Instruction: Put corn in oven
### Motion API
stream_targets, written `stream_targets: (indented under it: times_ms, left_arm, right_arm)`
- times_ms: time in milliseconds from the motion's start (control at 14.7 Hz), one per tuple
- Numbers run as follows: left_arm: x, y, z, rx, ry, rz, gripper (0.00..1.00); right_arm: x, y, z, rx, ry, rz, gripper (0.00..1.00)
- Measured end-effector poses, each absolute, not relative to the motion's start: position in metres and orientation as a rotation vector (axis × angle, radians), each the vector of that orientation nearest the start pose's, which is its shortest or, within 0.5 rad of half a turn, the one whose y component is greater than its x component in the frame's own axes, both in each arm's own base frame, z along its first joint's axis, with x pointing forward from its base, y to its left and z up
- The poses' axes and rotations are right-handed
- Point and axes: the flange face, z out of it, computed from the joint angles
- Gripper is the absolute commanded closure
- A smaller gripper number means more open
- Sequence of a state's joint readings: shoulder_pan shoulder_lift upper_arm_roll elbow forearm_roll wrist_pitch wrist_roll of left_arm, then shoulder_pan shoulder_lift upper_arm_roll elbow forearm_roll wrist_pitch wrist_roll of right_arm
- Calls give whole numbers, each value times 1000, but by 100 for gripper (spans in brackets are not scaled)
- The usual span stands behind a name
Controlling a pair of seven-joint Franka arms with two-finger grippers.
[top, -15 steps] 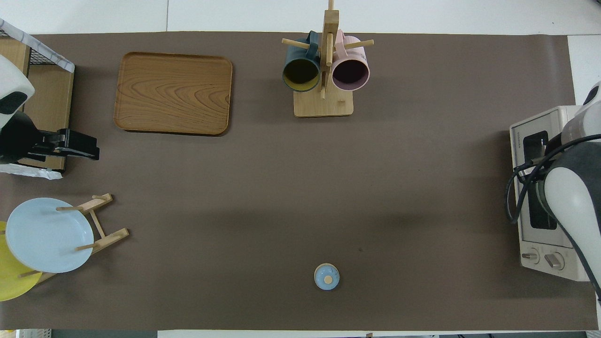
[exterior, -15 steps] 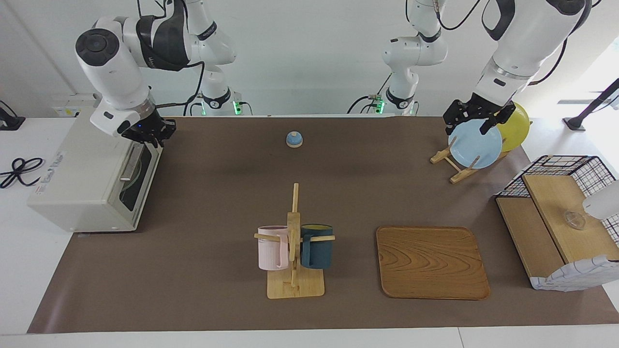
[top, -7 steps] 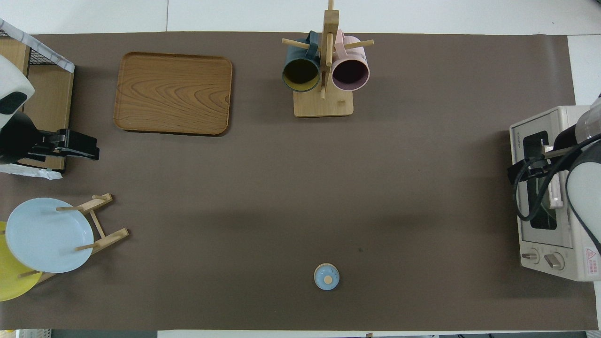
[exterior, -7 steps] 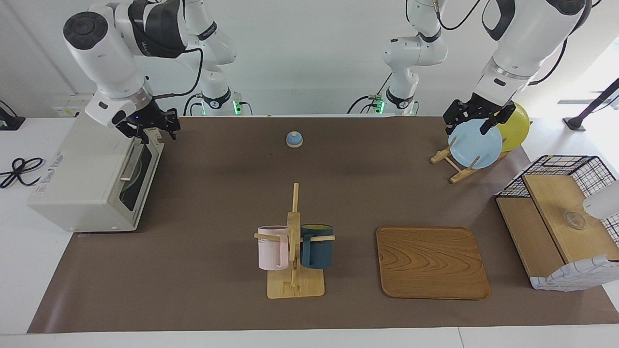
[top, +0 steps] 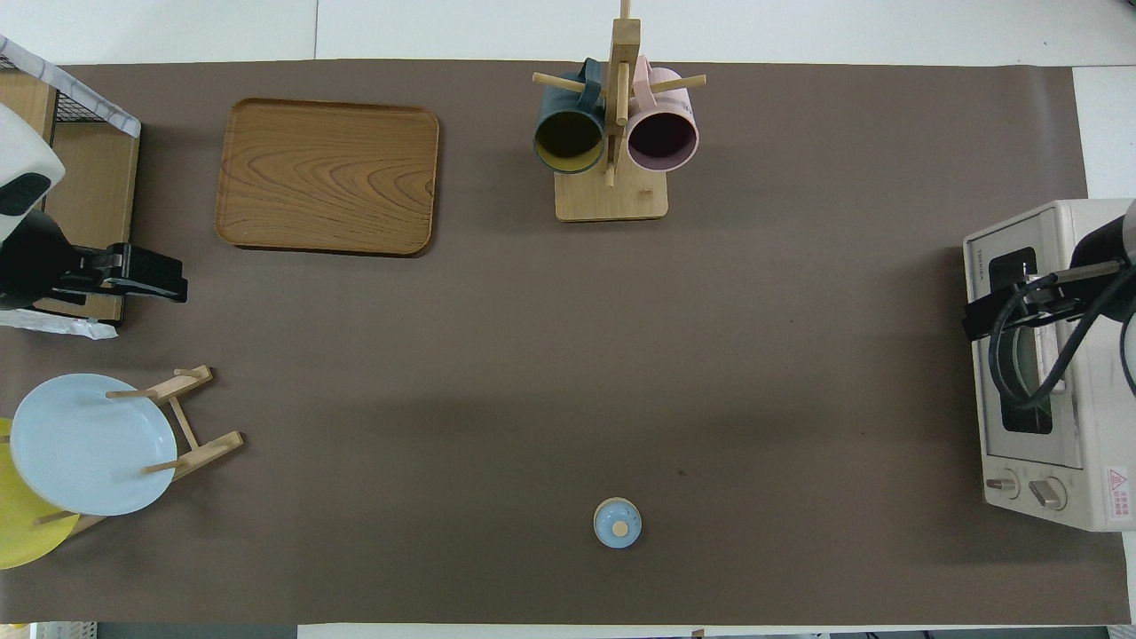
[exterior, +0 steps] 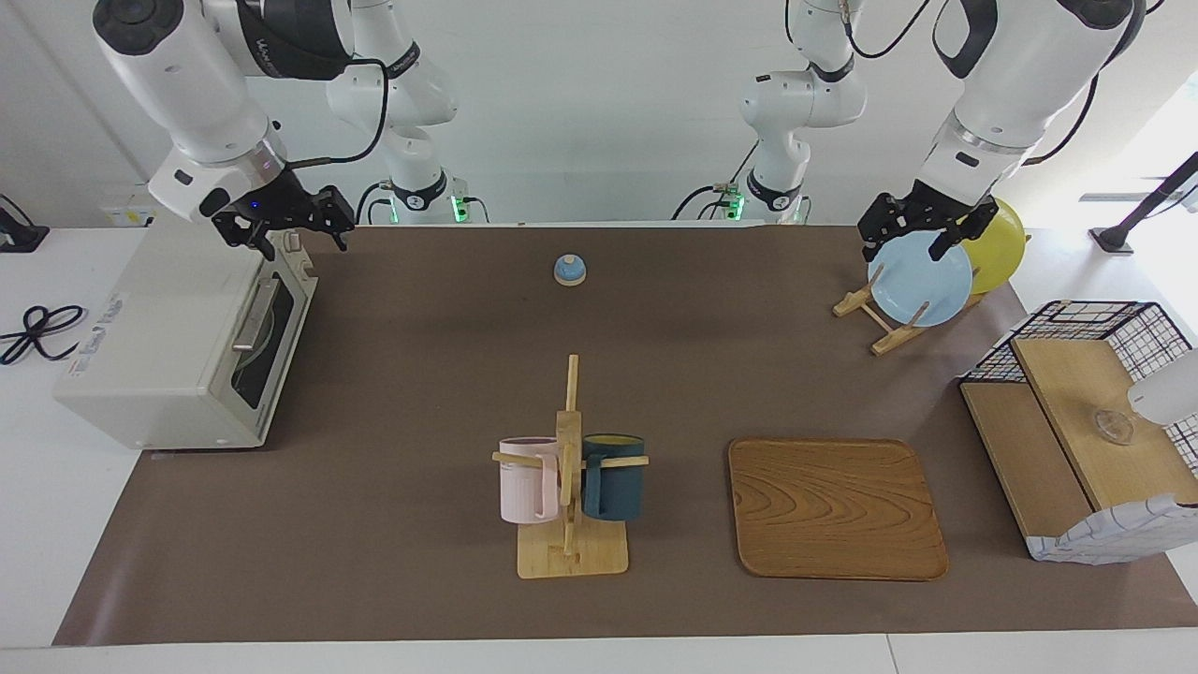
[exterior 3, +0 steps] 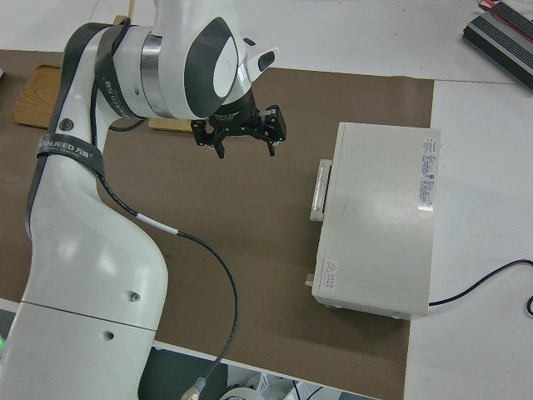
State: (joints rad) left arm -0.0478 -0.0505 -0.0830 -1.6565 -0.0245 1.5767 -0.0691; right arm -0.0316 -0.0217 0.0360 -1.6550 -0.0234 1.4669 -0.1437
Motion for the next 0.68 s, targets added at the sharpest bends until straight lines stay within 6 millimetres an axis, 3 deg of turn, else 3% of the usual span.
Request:
stream_targets:
  times_ms: [681]
  left_arm:
    - [533, -74, 612, -3157, 96, 49, 0]
  right_arm:
    - [541, 18, 597, -3164, -172, 265, 0]
